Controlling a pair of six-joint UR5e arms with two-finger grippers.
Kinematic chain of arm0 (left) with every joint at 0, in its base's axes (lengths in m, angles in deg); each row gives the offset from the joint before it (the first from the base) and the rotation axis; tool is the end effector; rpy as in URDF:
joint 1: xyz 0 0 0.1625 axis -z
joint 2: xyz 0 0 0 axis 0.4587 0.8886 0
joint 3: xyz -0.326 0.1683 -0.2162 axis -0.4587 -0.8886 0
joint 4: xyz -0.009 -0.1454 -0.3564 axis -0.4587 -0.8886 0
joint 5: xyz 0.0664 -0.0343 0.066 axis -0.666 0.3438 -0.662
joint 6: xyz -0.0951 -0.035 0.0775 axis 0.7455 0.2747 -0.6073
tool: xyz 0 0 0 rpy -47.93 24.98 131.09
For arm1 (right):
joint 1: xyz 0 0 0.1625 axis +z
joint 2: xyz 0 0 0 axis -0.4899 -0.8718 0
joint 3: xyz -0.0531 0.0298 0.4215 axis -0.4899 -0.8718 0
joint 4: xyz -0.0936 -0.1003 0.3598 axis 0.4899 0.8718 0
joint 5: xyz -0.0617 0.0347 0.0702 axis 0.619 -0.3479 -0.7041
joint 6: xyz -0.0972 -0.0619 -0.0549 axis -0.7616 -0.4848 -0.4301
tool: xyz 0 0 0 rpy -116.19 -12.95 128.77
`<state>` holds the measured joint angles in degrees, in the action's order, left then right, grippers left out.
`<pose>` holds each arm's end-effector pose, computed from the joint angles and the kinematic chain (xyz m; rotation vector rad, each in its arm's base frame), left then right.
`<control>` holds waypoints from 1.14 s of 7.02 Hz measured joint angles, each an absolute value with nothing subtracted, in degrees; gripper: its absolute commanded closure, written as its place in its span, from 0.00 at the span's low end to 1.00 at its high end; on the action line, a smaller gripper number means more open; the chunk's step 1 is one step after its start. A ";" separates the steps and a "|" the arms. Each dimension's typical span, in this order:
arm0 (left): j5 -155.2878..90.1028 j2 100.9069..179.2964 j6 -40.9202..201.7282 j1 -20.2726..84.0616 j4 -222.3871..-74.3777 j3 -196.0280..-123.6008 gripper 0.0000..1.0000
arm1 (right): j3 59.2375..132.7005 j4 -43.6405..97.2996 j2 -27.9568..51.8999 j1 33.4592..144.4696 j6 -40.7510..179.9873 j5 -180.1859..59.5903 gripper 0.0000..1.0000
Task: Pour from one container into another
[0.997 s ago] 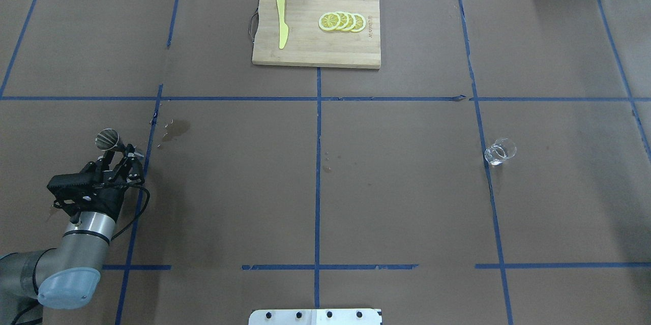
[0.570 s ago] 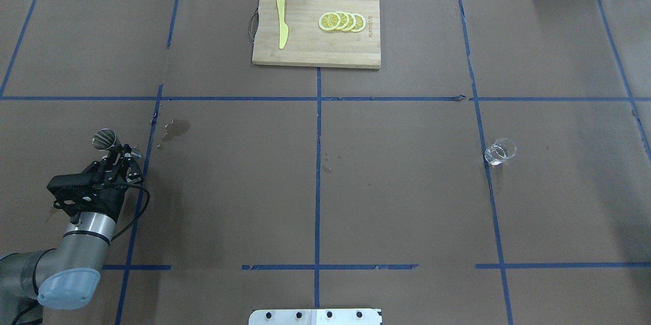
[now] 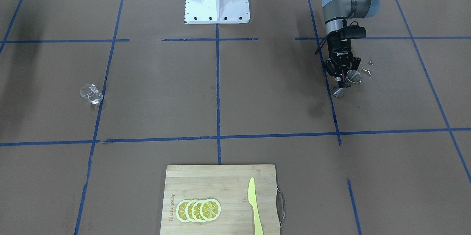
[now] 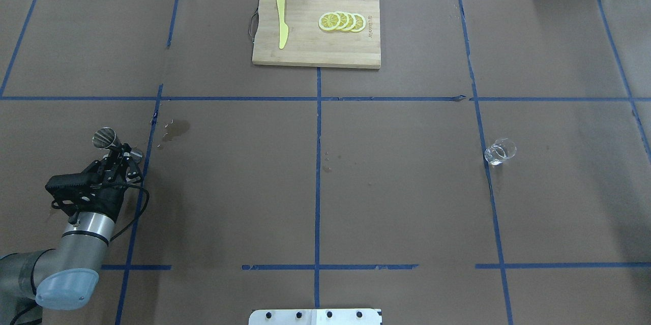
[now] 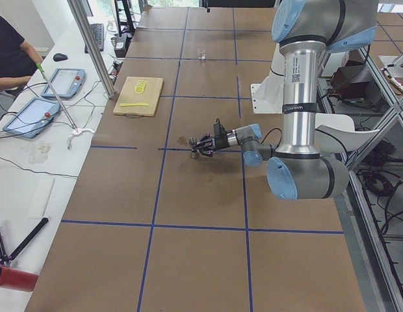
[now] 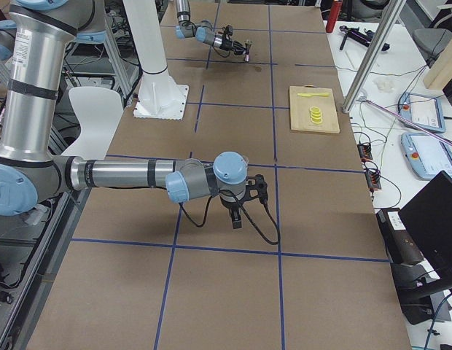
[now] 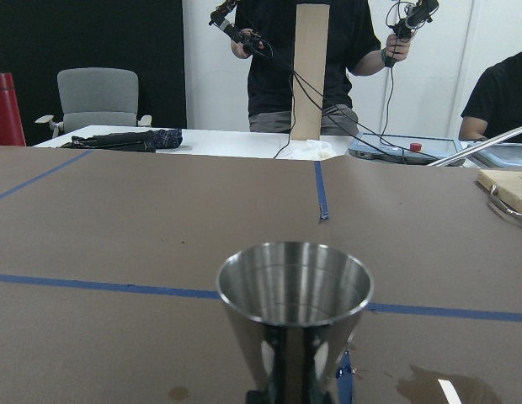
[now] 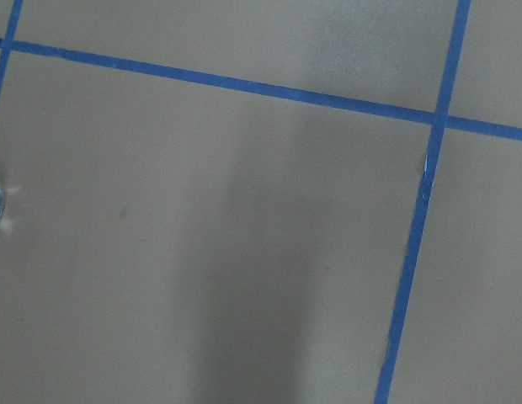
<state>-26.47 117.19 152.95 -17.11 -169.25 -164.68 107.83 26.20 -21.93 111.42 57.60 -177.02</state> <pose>0.3953 -0.3213 0.5341 1.1040 0.6621 -0.5823 -0.0165 -0.3792 0.6236 0.1496 -0.8851 -0.1692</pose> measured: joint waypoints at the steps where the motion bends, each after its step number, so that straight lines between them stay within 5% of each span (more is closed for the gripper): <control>1: -26.51 117.28 150.97 -17.09 -169.81 -165.29 1.00 | 107.83 26.20 -21.93 111.42 57.62 -177.02 0.00; 8: -30.87 119.93 133.55 -17.28 -185.30 -166.17 1.00 | 107.97 24.13 -21.31 109.68 58.39 -177.24 0.00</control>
